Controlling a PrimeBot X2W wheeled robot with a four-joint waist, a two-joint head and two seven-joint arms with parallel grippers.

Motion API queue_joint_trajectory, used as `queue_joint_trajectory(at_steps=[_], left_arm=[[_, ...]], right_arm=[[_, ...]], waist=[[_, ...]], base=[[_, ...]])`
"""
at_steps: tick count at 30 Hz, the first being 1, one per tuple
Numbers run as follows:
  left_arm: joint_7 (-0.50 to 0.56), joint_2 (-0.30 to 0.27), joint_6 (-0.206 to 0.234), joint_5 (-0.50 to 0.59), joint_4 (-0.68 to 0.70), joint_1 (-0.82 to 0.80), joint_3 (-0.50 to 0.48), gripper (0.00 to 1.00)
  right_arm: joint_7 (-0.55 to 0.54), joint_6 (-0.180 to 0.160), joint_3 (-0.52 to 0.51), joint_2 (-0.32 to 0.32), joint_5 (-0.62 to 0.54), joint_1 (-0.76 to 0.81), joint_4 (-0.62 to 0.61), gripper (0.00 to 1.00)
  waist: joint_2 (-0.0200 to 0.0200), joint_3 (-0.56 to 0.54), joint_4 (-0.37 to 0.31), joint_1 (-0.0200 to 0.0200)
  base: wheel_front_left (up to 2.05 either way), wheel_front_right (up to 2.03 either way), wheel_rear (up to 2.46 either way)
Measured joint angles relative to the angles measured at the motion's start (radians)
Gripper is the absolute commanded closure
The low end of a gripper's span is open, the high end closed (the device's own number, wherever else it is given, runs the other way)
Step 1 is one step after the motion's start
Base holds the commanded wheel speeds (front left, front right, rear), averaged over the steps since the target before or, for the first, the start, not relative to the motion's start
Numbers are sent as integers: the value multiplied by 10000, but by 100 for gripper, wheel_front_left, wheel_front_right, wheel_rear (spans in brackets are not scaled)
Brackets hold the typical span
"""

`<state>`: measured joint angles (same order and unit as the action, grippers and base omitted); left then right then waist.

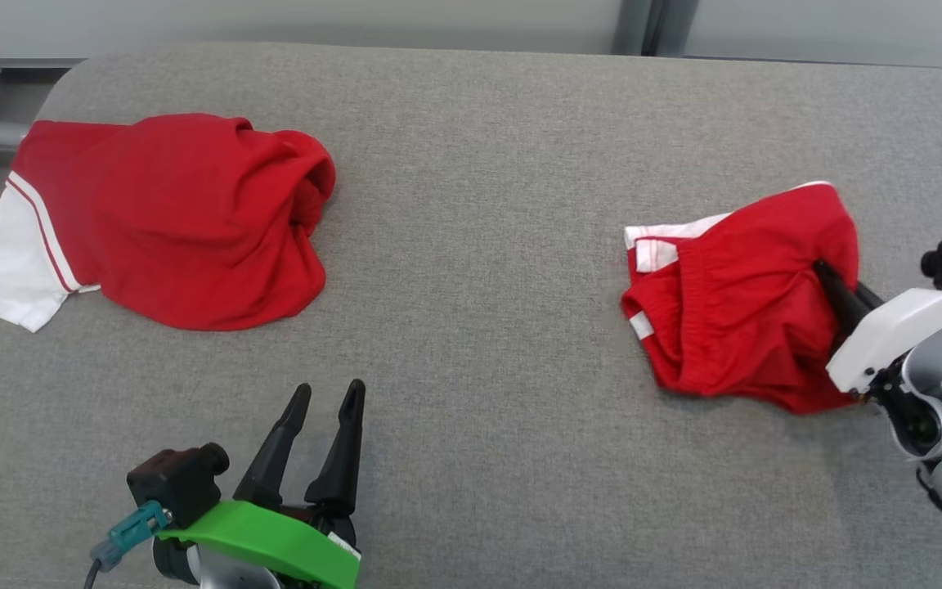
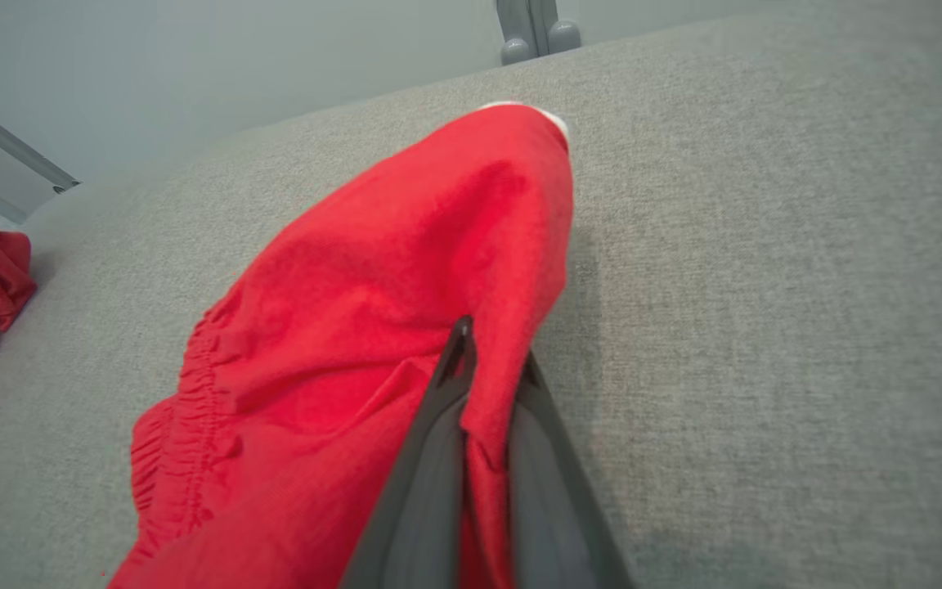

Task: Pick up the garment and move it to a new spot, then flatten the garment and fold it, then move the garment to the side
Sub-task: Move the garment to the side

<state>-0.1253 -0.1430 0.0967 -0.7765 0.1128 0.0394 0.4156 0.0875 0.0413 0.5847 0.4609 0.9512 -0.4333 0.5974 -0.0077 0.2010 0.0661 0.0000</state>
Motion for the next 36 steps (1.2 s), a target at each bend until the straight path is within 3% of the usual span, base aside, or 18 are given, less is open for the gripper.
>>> queue_joint_trajectory(at_steps=[6,17,36], left_arm=[[25,-113,0,311,428,-314,73,0],[393,-418,17,727,1189,-649,111,0],[1158,-683,104,1229,1716,-1058,265,0]], right_arm=[[-17,-176,-184,953,-433,-642,397,100],[-244,-270,-303,1829,-895,-1708,732,100],[-546,-522,-355,2696,-1536,-3014,1501,100]], waist=[[0,288,-326,0],[0,982,-670,0],[0,1960,-974,0]], base=[[0,0,0],[0,0,0],[0,0,0]])
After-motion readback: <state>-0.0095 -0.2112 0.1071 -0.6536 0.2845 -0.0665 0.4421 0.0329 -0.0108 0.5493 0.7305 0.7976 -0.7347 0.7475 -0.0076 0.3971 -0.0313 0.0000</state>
